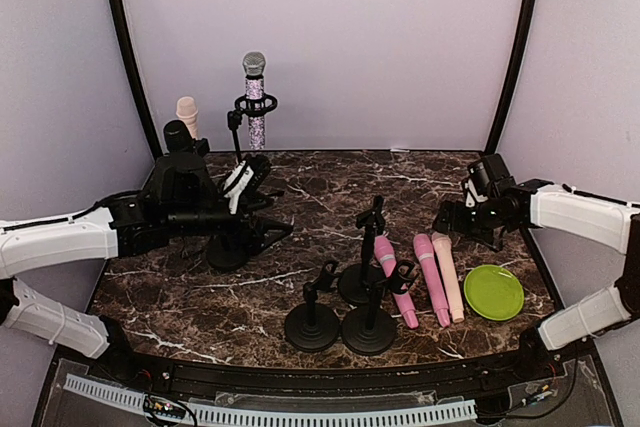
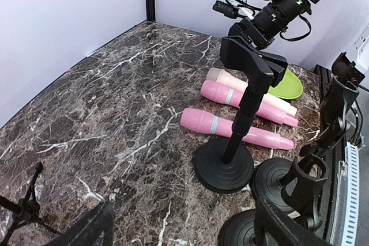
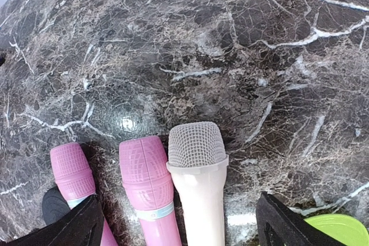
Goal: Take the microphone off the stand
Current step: Place the microphone at the center of the board, then pick up the microphone stand with the microphone from the center of the board.
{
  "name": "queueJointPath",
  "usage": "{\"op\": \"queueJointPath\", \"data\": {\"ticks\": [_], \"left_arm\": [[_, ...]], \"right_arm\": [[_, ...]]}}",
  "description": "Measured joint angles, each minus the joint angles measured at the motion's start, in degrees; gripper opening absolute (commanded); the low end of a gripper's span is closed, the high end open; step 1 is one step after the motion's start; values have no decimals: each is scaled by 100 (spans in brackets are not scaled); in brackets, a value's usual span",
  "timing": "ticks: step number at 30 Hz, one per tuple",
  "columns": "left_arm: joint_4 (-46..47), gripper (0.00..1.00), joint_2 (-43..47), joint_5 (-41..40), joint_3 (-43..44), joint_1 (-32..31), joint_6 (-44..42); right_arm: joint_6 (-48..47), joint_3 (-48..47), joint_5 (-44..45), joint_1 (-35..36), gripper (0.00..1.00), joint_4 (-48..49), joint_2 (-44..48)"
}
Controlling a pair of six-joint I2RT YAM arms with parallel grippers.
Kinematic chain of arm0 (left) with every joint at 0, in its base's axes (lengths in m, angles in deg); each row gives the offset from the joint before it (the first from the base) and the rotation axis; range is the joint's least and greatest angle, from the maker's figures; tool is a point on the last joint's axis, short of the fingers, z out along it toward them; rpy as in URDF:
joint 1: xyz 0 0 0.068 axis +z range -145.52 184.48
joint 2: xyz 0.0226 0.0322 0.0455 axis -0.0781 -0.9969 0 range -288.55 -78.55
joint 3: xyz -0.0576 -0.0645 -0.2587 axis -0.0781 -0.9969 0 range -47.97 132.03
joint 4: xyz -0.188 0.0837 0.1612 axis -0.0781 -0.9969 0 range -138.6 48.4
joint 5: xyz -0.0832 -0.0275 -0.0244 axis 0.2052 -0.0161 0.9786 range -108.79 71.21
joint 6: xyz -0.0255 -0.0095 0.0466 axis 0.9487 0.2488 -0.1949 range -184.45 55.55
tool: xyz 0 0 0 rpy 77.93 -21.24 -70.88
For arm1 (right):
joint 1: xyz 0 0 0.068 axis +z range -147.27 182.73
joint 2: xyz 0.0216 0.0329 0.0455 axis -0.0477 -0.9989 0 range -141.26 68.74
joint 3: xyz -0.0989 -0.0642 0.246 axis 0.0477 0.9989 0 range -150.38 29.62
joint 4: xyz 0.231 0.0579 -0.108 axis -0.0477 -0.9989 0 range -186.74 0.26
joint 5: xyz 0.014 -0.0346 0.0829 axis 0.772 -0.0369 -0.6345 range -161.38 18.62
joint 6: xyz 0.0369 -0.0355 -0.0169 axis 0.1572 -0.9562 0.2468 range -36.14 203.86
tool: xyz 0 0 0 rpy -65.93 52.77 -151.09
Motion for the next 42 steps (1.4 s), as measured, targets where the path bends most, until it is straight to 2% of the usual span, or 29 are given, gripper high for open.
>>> {"op": "queueJointPath", "data": {"ticks": [11,18,25,31,37,42], "left_arm": [[286,87,1080,-1064,-1471,0,1346],[90,87,1360,-2199,-1770,0,2170],[-94,86,1620,-3169,-2013,114,2564],[2,80,1757,-3471,-2157,258,2726],[380,76,1873,-3311,-2293,330,2597],[651,63,1939,-3088,-2441,332,2455]], "right_arm": [[-39,0,11,0,94,-68,826],[-15,0,0,0,95,-63,1384],[-39,0,24,0,95,-111,1827],[-42,0,46,0,95,-223,2127],[-42,15,61,0,95,-254,2238],[-39,68,59,0,95,-267,2247]]}}
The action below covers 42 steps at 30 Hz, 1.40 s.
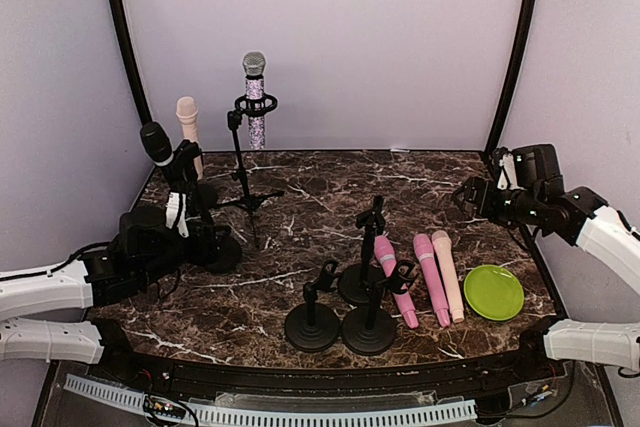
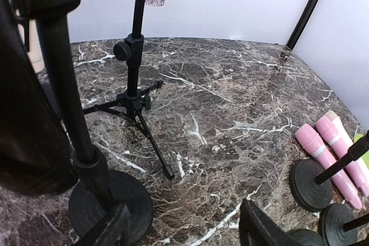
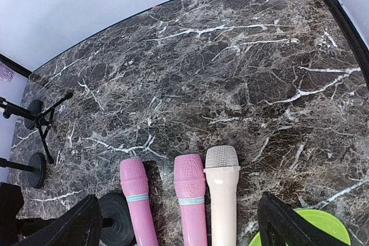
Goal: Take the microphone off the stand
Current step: Pick up the microphone stand with the microphone from the center of the board.
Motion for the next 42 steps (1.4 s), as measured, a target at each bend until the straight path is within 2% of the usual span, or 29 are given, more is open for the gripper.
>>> {"op": "queueJointPath", "data": {"ticks": [3,15,22,27,42], "left_arm": [[-17,59,0,35,-74,2,66],[-109,59,544,-238,-682,2,748],[-74,62,236,-415,-691,378,822],[588,67,223,-319,-894,590,544],[2173,67,-437,485,-1106,1222,-756]], "right_arm": [[0,2,-2,0,95,9,0],[4,9,-44,0,95,61,-9],[28,20,-81,0,95,74,9],[26,20,-83,0,95,70,118],[28,20,-90,0,95,59,151]]}}
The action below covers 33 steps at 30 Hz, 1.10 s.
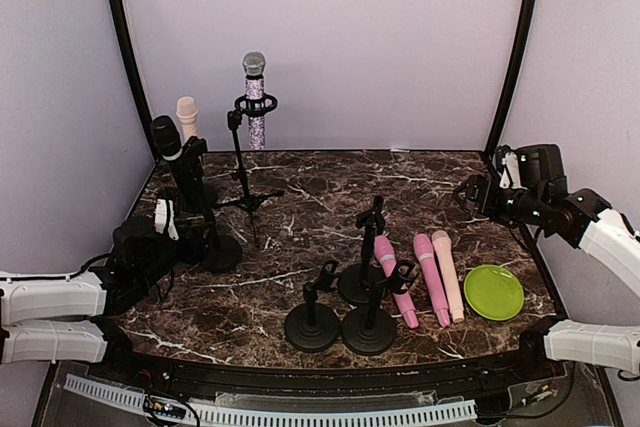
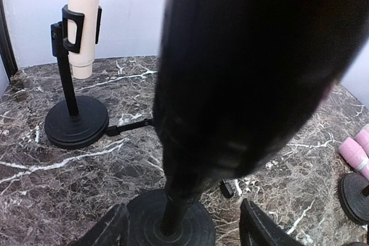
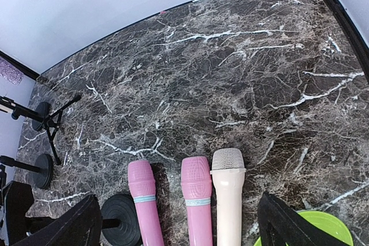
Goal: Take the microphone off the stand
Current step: Pick up the microphone stand with the microphone from the center of the board.
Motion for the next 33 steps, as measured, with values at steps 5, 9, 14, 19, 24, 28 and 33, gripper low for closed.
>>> {"op": "queueJointPath", "data": {"ticks": [5,9,14,19,24,28,33], "left_arm": [[514,65,-455,107,-22,98,-247],[879,64,-780,107,-33,155,-330],[1316,66,-1008,90,-153,162,-334],[1624,69,-1137,87,-306,162,-326],[1808,73,-1279,90,-492,162,-245],[1921,75,-1333,90,-603,162,-162],[2013,79,-1381,92,-656,162,-66]], "right_arm": [[15,0,0,0,95,0,0],[15,0,0,0,95,-2,0],[15,0,0,0,95,-7,0],[15,0,0,0,95,-7,-2],[17,0,-2,0,95,-4,-7],[22,0,-2,0,95,-4,-7],[24,0,-2,0,95,-4,-4]]}}
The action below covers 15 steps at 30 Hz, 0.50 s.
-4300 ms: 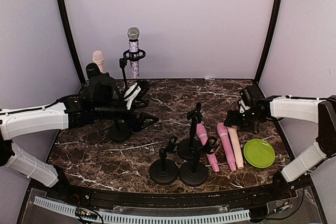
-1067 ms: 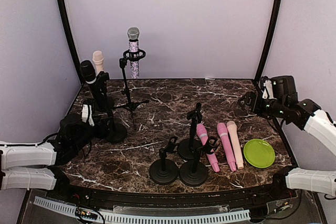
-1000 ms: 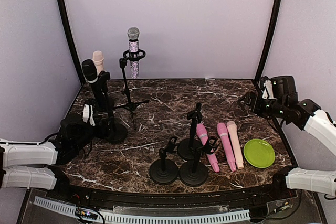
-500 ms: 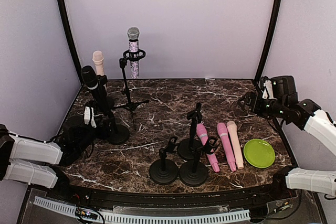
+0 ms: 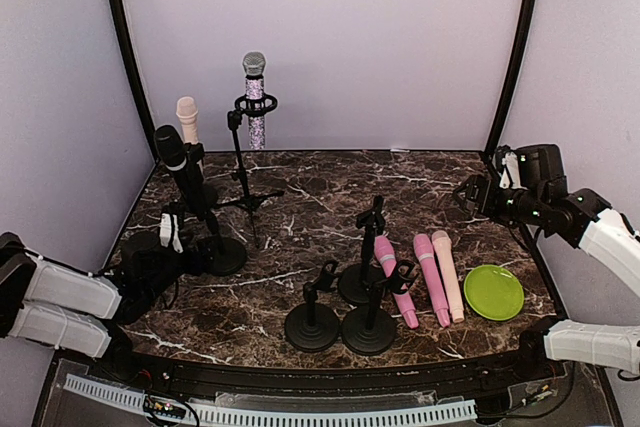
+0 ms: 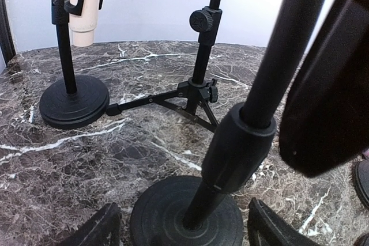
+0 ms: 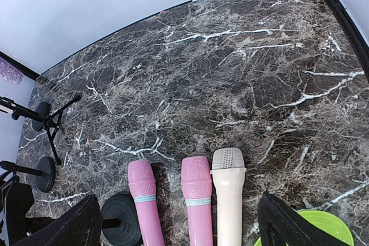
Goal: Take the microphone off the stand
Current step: Pick up the microphone stand with the microphone from the center of the board.
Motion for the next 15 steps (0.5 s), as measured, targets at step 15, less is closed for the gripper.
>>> {"op": "queueJointPath", "data": {"ticks": [15], "left_arm": [[662,70,-1001,76,98,0,109]], "right_arm": [[13,-2,2,0,95,-11,0]]}}
